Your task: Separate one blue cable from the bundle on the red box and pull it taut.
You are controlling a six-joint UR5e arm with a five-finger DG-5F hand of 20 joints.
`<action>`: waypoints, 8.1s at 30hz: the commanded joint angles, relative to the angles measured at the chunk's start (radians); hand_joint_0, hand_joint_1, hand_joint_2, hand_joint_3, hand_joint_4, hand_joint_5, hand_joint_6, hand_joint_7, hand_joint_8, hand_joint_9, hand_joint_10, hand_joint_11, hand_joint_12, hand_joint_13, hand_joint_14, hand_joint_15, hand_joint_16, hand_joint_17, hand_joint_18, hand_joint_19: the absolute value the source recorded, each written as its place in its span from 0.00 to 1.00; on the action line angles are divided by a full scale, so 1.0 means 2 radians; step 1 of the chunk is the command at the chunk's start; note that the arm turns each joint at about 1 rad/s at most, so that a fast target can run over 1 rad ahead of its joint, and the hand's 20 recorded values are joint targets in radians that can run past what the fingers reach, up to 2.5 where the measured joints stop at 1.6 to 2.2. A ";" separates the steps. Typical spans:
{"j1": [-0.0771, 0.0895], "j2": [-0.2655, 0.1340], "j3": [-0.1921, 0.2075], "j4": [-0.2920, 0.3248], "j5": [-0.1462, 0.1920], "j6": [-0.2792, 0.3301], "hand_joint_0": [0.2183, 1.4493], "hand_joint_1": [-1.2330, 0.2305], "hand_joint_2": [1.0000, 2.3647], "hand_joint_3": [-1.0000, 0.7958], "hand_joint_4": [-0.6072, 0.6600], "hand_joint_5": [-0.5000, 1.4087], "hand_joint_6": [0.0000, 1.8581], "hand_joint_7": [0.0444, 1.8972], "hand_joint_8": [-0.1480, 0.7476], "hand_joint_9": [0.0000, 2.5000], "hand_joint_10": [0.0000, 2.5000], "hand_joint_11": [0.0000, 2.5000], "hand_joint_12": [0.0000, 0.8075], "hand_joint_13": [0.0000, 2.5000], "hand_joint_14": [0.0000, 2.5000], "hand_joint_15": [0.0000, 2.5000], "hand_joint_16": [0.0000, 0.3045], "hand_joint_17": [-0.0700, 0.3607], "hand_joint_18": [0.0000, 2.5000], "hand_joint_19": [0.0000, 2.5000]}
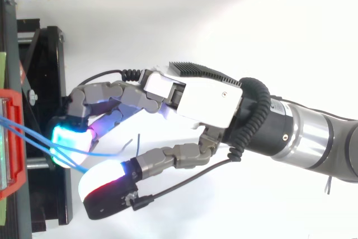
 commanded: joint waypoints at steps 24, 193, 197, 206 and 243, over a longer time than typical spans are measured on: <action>-0.003 0.032 0.005 -0.096 -0.008 0.031 0.31 0.25 0.02 0.49 0.60 0.20 0.47 0.69 0.56 0.37 0.01 0.21 0.48 0.27 0.00 0.12 0.15 0.40 0.28 0.15; -0.016 0.067 0.035 -0.258 -0.009 0.034 0.37 0.23 0.02 0.69 0.30 0.21 0.49 0.79 0.57 0.51 0.01 0.29 0.54 0.35 0.01 0.16 0.17 0.44 0.36 0.17; -0.017 0.070 0.035 -0.301 -0.021 0.064 0.36 0.23 0.04 0.69 0.30 0.21 0.49 0.79 0.57 0.51 0.01 0.29 0.54 0.36 0.00 0.16 0.17 0.44 0.36 0.17; -0.019 0.098 0.029 -0.388 -0.028 0.080 0.35 0.23 0.06 0.68 0.31 0.22 0.49 0.79 0.58 0.52 0.01 0.29 0.54 0.36 0.01 0.17 0.18 0.44 0.37 0.17; -0.016 0.116 -0.059 -0.231 -0.020 0.109 0.34 0.24 0.10 0.67 0.31 0.22 0.49 0.77 0.58 0.52 0.01 0.29 0.52 0.36 0.00 0.16 0.17 0.43 0.35 0.14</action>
